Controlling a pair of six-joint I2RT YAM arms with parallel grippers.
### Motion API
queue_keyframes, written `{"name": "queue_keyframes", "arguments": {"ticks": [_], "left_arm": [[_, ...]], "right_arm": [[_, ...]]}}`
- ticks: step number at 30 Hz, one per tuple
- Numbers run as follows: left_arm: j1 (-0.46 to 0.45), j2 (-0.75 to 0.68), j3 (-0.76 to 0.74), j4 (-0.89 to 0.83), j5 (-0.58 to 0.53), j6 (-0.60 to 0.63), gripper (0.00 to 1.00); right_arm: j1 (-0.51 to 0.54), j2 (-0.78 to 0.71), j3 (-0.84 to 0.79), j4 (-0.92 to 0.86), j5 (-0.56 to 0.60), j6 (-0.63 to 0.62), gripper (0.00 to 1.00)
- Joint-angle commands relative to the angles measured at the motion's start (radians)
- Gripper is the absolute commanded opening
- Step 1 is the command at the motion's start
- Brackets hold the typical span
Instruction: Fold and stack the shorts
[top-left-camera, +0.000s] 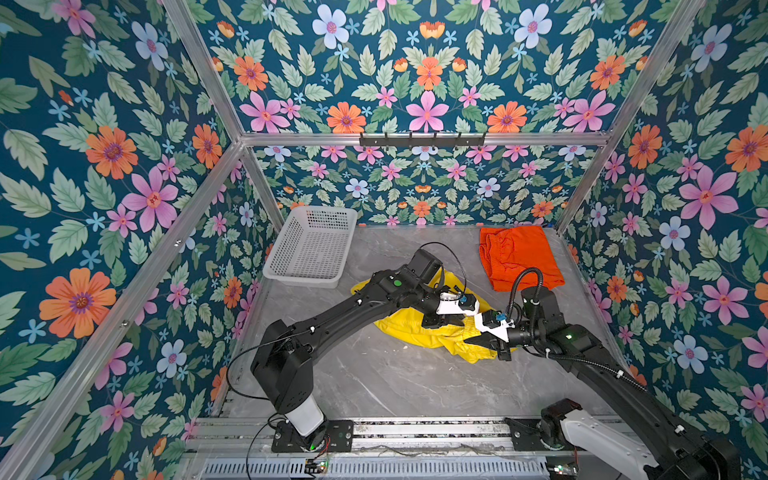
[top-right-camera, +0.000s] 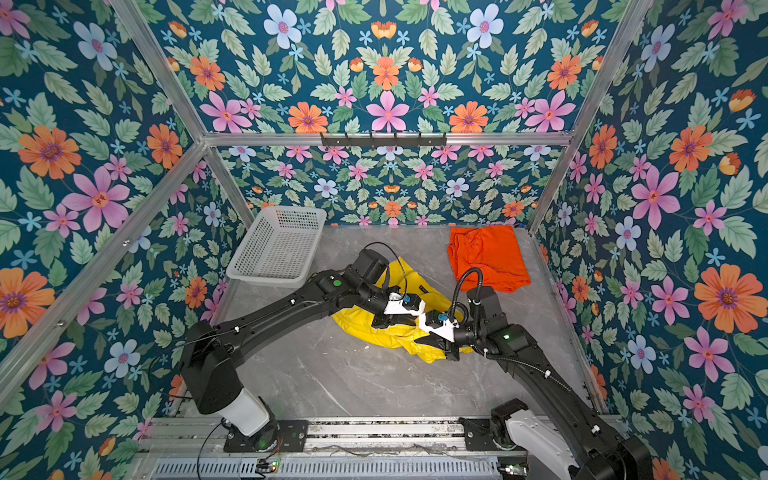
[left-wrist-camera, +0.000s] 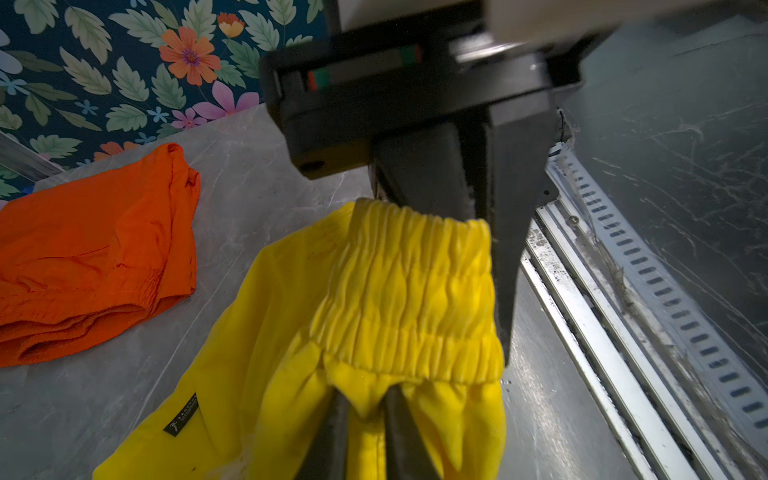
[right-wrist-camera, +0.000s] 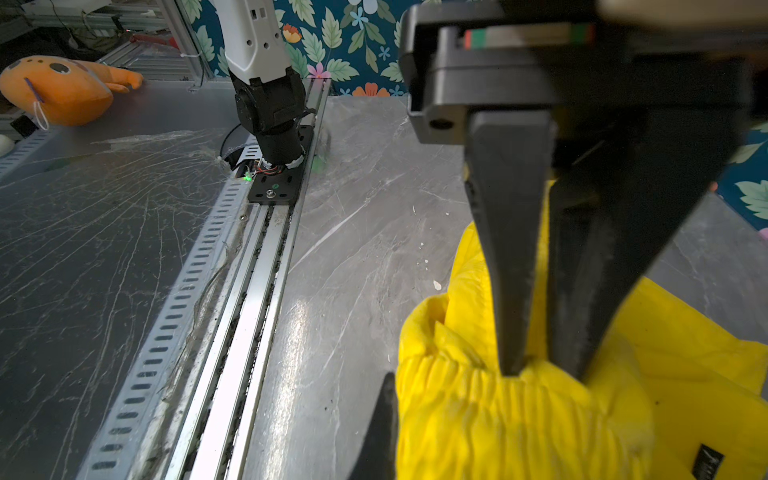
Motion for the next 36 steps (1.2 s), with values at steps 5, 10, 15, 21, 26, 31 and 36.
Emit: {"name": "queue_keyframes", "arguments": {"ticks": [5,10,15,21,26,31,36], "left_arm": [[0.001,-0.037,-0.021,-0.038,-0.066,-0.045,0.0],[0.001,-0.06,-0.035,-0.031,-0.09,-0.085,0.0],[0.001,-0.051,-0.017,-0.055,-0.078,-0.093,0.0],[-0.001,-0.042,-0.004,-0.07,-0.045,-0.094,0.0],[-0.001,-0.035,0.002,-0.074,-0.03,-0.096,0.0],[0.001,-0.031,0.011,-0.074,-0.085,-0.14,0.06],[0.065,-0.094,-0.038,-0.033,-0.174,-0.25,0.43]], "right_arm": [[0.001,-0.114,-0.128,0.248,0.074,0.41,0.26],[0.001,-0.261,-0.224,0.331,0.134,0.829,0.57],[0.002,-0.333,-0.251,0.358,0.184,1.088,0.63],[0.001,-0.286,-0.244,0.441,0.182,1.288,0.59],[0.001,-0.203,-0.207,0.494,0.174,1.355,0.46],[0.002,-0.17,-0.14,0.474,0.139,1.323,0.0],[-0.006,-0.161,0.02,0.264,0.165,1.173,0.0]]}}
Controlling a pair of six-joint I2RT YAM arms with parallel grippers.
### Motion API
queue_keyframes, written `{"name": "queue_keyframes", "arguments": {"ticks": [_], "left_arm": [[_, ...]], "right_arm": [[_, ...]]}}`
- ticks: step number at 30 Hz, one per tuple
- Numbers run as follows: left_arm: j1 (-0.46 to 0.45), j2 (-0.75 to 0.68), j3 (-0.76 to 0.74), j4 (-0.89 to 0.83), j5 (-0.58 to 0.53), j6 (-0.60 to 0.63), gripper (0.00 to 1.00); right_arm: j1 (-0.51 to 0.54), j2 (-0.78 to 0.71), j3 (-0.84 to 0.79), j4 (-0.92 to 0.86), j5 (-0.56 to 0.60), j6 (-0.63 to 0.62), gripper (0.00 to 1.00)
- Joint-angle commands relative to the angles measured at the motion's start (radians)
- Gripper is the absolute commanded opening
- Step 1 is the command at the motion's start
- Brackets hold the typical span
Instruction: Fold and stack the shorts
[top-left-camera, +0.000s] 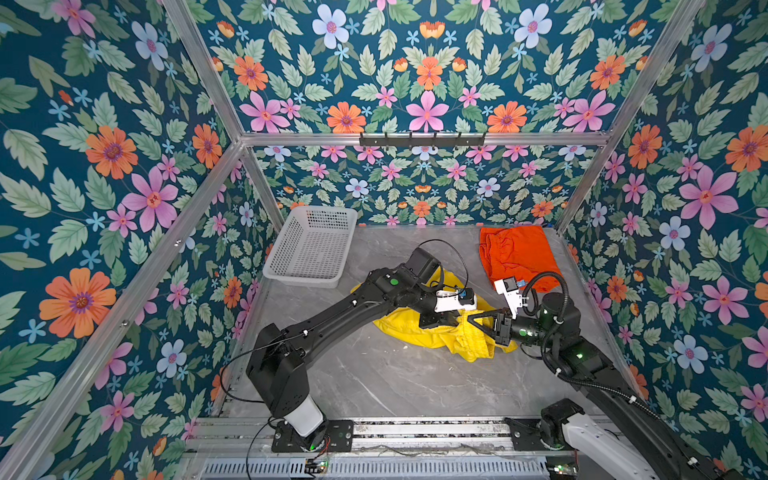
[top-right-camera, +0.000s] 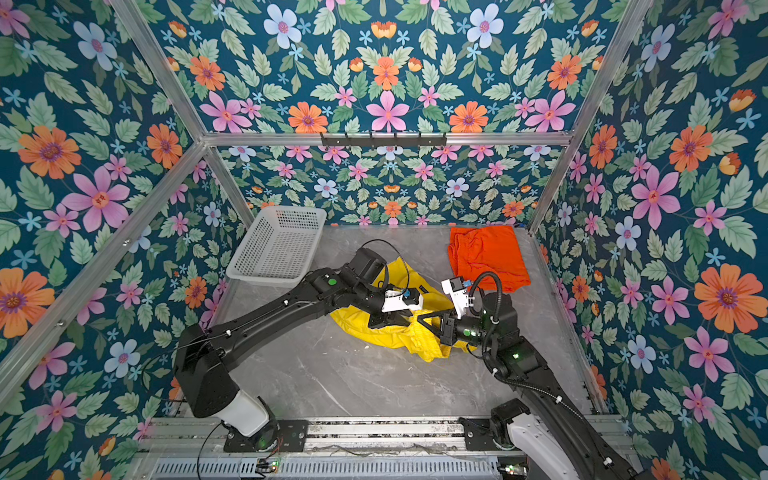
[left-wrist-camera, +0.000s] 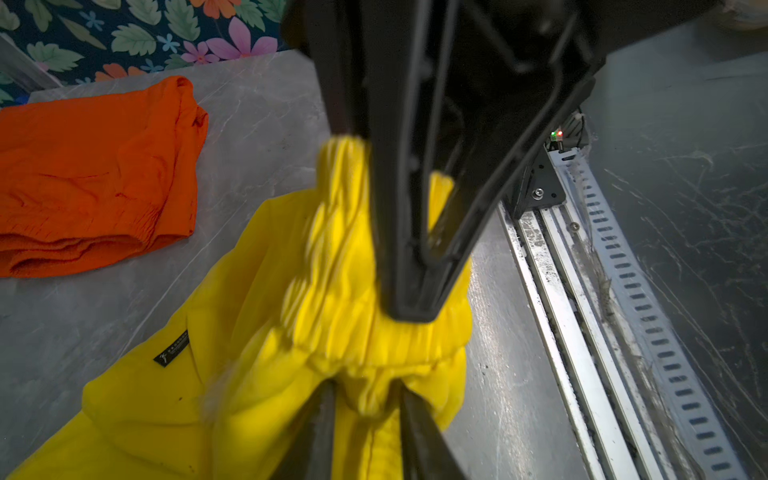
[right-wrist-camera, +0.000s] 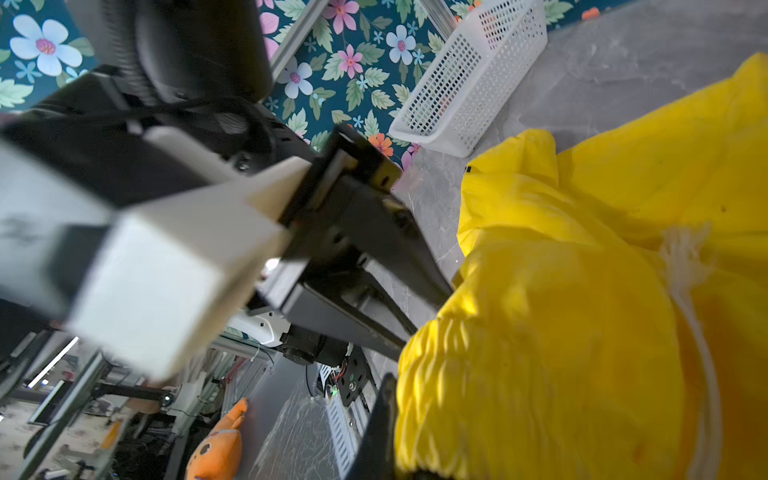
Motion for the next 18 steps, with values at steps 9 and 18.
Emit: {"name": "queue_keyframes", "arguments": {"ticks": [9,18], "left_arm": [[0.376,-0.313,-0.318,0.2,-0.138,-0.153,0.6],[0.546,-0.248,-0.414,0.292,-0.104,-0.469,0.58]], "right_arm": [[-0.076,0.132,0.362,-0.233,-0.081,-0.211,0.0],[-0.11,0.269,0.616,-0.35,-0.094,-0.238,0.0]]}}
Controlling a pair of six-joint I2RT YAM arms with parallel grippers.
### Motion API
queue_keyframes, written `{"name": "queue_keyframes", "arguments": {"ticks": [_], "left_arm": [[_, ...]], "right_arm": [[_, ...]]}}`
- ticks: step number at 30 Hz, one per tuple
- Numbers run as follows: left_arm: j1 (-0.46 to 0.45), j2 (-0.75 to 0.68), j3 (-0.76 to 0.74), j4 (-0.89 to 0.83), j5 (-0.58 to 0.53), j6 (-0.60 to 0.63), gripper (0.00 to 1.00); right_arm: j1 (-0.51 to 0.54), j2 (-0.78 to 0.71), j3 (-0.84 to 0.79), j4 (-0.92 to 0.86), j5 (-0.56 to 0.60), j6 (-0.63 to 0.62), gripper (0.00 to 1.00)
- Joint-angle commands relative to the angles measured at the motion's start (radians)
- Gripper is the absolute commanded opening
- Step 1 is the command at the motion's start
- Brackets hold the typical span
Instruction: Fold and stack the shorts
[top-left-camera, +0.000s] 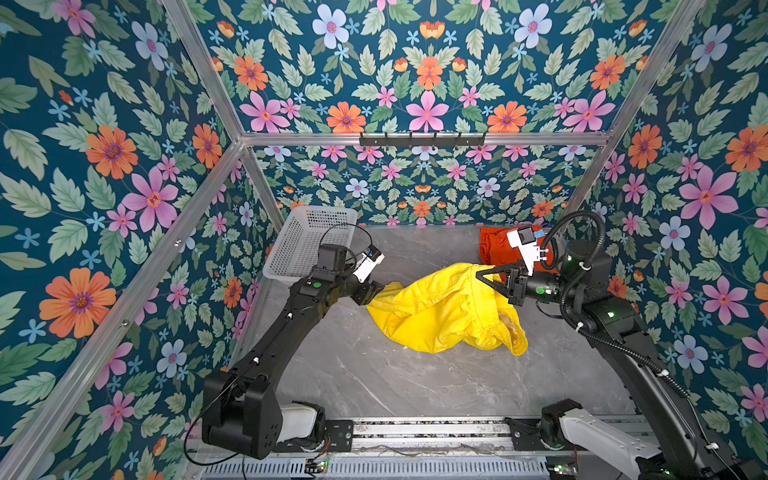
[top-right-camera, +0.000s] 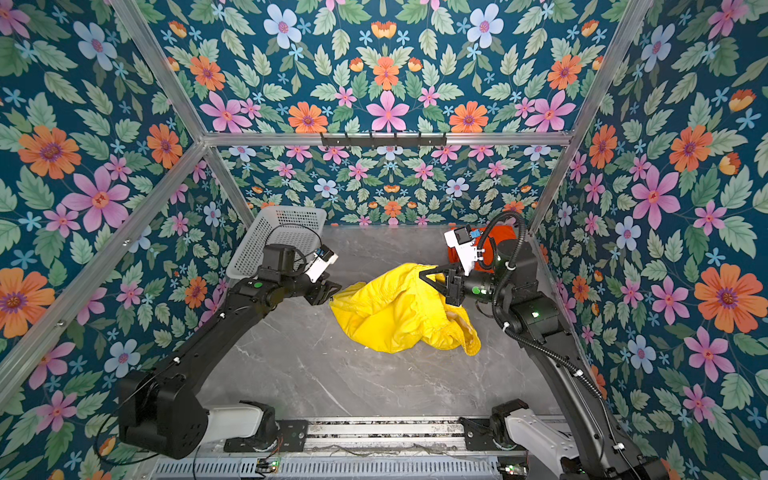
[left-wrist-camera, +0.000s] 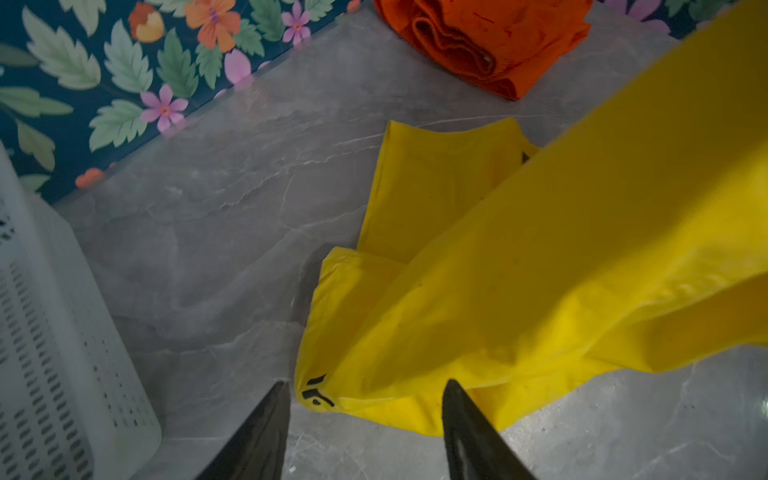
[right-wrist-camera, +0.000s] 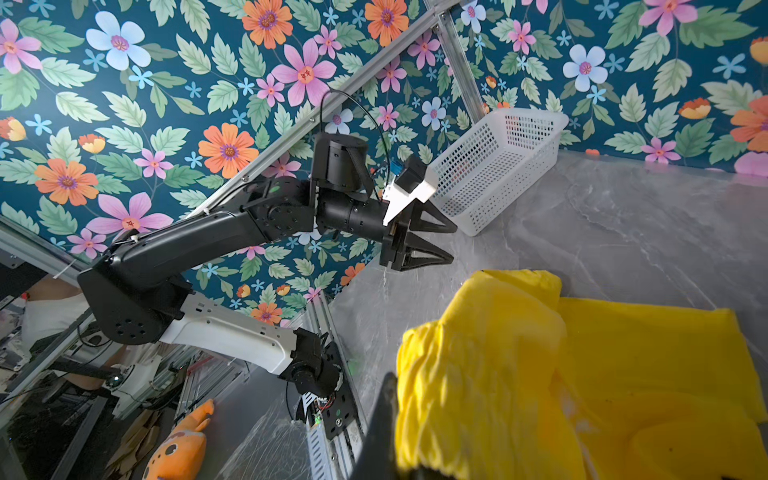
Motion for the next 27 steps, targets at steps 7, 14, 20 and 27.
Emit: {"name": "queue_keyframes", "arguments": {"ticks": [7,14,20,27], "left_arm": [[0.006,0.016,-0.177,0.193,0.002,0.004,0.56],[0.003,0.118,-0.185,0.235,-0.001,0.181,0.55],[0.002,0.26,-0.109,0.262,-0.047,0.184,0.56],[-0.003,0.382,-0.004,0.272,0.062,0.152,0.57]], "right_arm": [[-0.085,0.089,0.124,-0.063,0.099,0.133,0.0],[-0.185,0.163,0.092,-0.103,0.281,0.24,0.0],[-0.271,0.214,0.015,-0.118,0.39,0.249,0.0],[-0.354,0.239,-0.094,-0.087,0.403,0.253,0.0]]}}
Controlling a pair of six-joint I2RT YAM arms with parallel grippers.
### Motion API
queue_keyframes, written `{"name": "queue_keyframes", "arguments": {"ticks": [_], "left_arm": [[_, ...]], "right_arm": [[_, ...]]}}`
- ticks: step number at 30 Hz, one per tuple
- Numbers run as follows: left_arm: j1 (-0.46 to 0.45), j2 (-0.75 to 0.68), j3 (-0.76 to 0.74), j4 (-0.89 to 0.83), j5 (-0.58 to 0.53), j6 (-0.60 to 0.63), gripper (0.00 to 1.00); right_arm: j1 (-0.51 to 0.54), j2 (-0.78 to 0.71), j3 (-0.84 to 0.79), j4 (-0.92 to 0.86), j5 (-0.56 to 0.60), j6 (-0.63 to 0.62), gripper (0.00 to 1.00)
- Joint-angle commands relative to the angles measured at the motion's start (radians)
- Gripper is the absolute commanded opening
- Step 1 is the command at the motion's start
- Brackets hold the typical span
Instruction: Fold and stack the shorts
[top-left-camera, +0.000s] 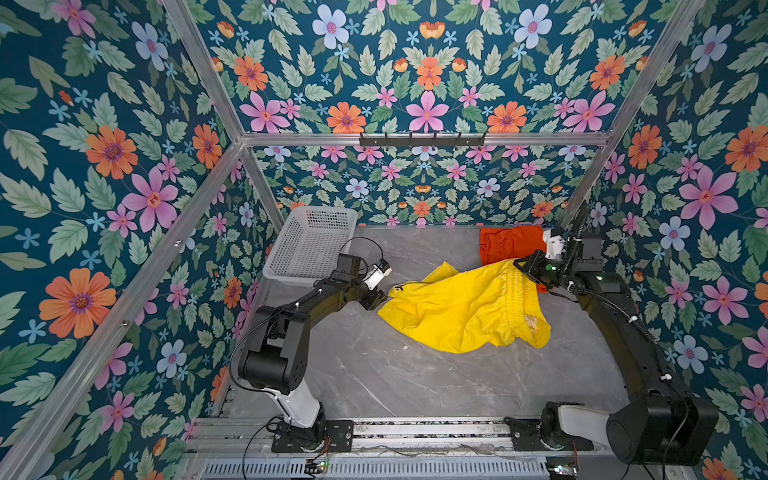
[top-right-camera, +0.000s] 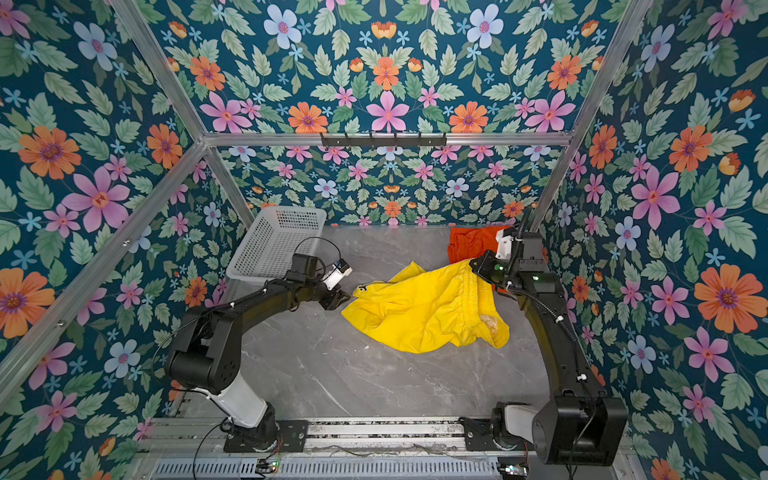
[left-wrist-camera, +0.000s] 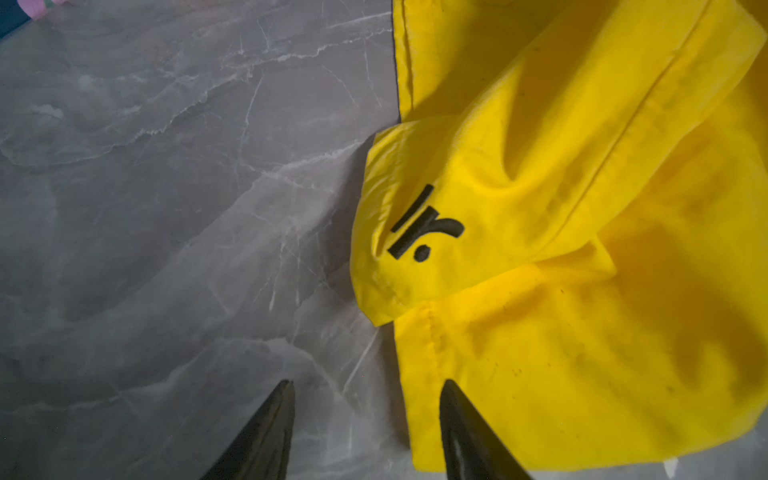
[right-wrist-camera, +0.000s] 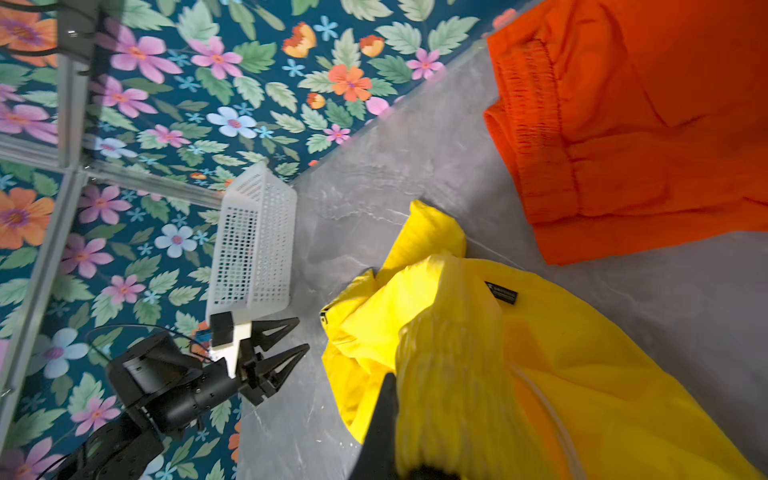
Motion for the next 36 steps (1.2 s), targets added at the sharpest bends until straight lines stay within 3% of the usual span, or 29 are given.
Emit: {"name": "queue_keyframes", "arguments": {"ticks": [1,8,10,13,16,31,36], "left_arm": [[-0.009,0.019,0.008,0.024,0.093,0.051,0.57],[-0.034,0.066,0.04,-0.042,0.049,0.241,0.57],[-0.03,0.086,0.066,-0.071,0.042,0.23,0.58],[-0.018,0.112,0.086,-0.091,0.121,0.216,0.57],[-0.017,0.146,0.102,-0.101,0.182,0.232,0.51],[-0.018,0.217,0.225,-0.157,0.183,0.239,0.48],[-0.017,0.213,0.25,-0.177,0.23,0.232,0.22]], "right_arm": [[-0.015,0.013,-0.028,0.036,0.016,0.016,0.0],[-0.024,0.067,-0.039,0.032,0.056,0.006,0.0],[-0.025,0.079,-0.042,0.038,0.063,0.002,0.0],[-0.025,0.092,-0.044,0.047,0.054,0.001,0.0],[-0.025,0.095,-0.047,0.055,0.039,0.0,0.0],[-0.026,0.053,-0.056,0.067,0.013,0.001,0.0],[-0.025,0.034,-0.057,0.062,0.016,-0.001,0.0]]}}
